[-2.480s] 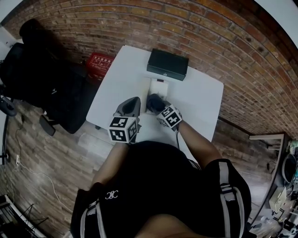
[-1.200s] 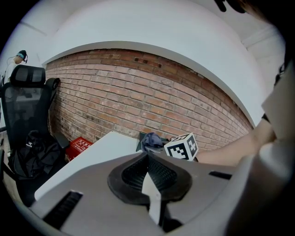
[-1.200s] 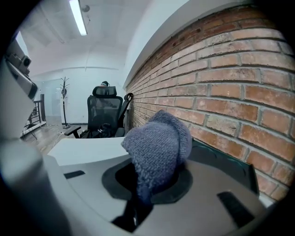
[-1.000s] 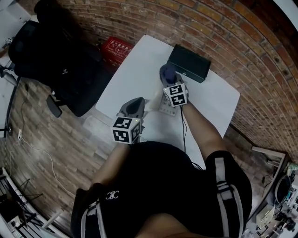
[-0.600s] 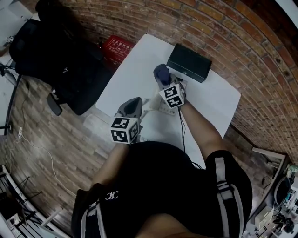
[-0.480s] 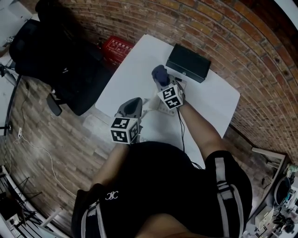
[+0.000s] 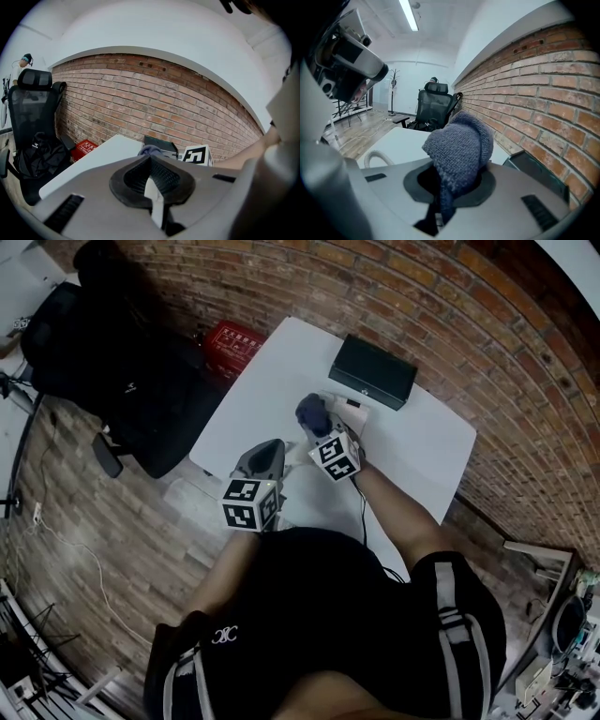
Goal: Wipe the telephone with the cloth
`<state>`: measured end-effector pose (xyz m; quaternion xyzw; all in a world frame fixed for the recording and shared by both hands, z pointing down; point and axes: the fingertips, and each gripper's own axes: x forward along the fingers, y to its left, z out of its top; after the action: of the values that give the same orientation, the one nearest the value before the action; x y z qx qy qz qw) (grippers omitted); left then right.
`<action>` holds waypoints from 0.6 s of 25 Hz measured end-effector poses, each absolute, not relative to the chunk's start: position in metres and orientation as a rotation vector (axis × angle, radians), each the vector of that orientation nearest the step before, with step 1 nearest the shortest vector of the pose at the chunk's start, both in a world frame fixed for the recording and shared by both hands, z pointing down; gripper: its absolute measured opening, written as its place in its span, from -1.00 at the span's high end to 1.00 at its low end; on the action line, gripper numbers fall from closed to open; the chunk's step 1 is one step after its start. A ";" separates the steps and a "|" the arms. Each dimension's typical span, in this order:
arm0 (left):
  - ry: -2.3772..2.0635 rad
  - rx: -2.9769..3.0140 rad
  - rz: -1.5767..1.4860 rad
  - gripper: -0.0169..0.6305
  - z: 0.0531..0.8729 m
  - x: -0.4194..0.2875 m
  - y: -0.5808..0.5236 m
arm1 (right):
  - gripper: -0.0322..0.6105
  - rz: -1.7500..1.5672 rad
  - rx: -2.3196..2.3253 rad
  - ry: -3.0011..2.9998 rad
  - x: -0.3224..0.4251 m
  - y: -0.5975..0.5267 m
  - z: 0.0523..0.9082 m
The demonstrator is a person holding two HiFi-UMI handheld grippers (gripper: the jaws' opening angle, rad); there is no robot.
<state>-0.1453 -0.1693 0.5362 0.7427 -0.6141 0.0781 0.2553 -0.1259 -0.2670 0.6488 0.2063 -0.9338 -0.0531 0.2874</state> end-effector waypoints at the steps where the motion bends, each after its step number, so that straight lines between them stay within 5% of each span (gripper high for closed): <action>1: -1.668 2.019 0.210 0.96 0.535 -0.144 -0.168 | 0.80 -0.146 0.535 -2.488 -0.126 -0.260 0.650; 15: -1.678 1.993 0.213 0.96 0.527 -0.142 -0.128 | 0.80 -0.010 0.332 -2.423 -0.125 -0.165 0.690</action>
<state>-0.1417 -0.1284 0.5272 0.7361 -0.6198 0.0787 0.2605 -0.1249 -0.1650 0.6902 0.1275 -0.9315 -0.0039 0.3408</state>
